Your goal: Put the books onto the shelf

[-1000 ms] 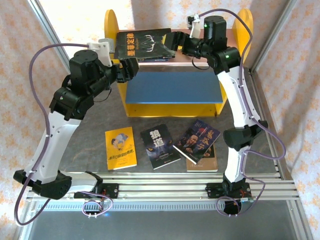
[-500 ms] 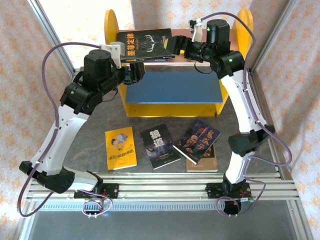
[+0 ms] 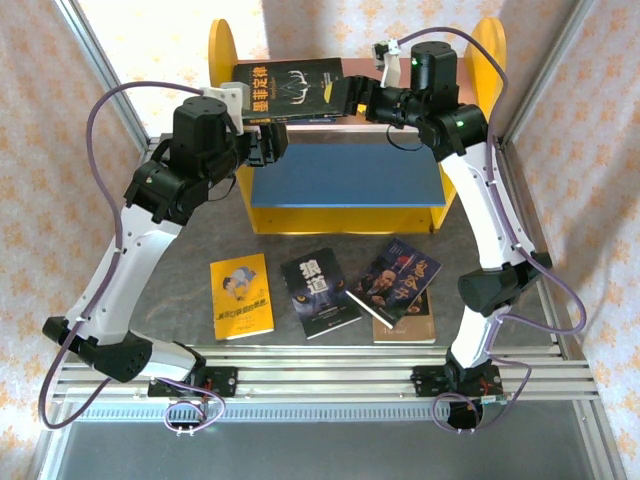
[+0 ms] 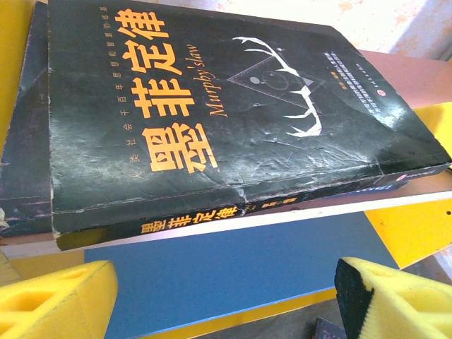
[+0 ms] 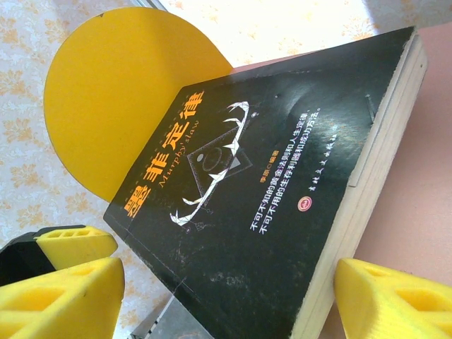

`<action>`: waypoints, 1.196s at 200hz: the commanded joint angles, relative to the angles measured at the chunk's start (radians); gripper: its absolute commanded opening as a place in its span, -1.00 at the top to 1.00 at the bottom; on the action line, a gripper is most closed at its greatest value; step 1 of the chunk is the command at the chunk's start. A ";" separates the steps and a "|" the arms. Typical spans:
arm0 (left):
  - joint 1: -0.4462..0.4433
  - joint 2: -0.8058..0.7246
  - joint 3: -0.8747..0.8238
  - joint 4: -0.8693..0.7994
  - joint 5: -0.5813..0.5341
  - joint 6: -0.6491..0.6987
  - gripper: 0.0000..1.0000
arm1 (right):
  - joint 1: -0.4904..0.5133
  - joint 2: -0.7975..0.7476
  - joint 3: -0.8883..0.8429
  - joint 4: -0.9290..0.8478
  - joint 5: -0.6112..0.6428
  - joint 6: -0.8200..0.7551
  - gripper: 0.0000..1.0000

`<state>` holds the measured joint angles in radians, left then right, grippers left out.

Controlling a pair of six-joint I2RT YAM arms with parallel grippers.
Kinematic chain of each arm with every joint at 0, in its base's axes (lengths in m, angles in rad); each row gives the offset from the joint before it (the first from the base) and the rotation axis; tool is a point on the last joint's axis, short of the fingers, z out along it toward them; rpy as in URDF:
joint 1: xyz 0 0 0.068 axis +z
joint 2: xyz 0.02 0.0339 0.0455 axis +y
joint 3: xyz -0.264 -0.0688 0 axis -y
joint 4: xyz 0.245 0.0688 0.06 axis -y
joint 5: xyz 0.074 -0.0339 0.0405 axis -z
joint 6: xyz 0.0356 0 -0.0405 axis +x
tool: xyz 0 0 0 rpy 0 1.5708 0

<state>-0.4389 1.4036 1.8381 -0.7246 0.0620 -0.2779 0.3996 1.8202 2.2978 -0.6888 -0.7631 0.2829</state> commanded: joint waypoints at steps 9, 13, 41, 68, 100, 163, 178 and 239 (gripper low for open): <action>-0.006 0.010 0.037 -0.024 -0.047 0.029 -0.63 | 0.019 -0.028 -0.009 0.019 -0.036 -0.015 -0.54; -0.007 0.009 0.037 -0.024 -0.049 0.030 -0.63 | 0.019 -0.028 -0.009 0.020 -0.039 -0.016 -0.54; -0.006 0.017 0.045 -0.027 -0.060 0.036 -0.63 | 0.022 -0.028 -0.016 0.024 -0.047 -0.015 -0.54; -0.006 0.026 0.057 -0.035 -0.066 0.043 -0.63 | 0.024 -0.029 -0.022 0.030 -0.048 -0.014 -0.54; -0.006 0.035 0.064 -0.036 -0.074 0.054 -0.64 | 0.025 -0.028 -0.023 0.035 -0.047 -0.013 -0.54; -0.006 0.052 0.079 -0.036 -0.105 0.068 -0.65 | 0.027 -0.017 -0.016 0.047 -0.054 -0.007 -0.54; -0.005 0.051 0.079 -0.034 -0.113 0.072 -0.65 | 0.027 -0.012 -0.014 0.049 -0.057 -0.005 -0.54; -0.005 0.063 0.090 -0.037 -0.131 0.091 -0.66 | 0.031 0.004 0.001 0.056 -0.071 0.003 -0.54</action>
<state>-0.4389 1.4559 1.8954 -0.7528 -0.0353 -0.2142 0.4183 1.8168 2.2829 -0.6666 -0.8036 0.2836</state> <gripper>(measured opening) 0.831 0.769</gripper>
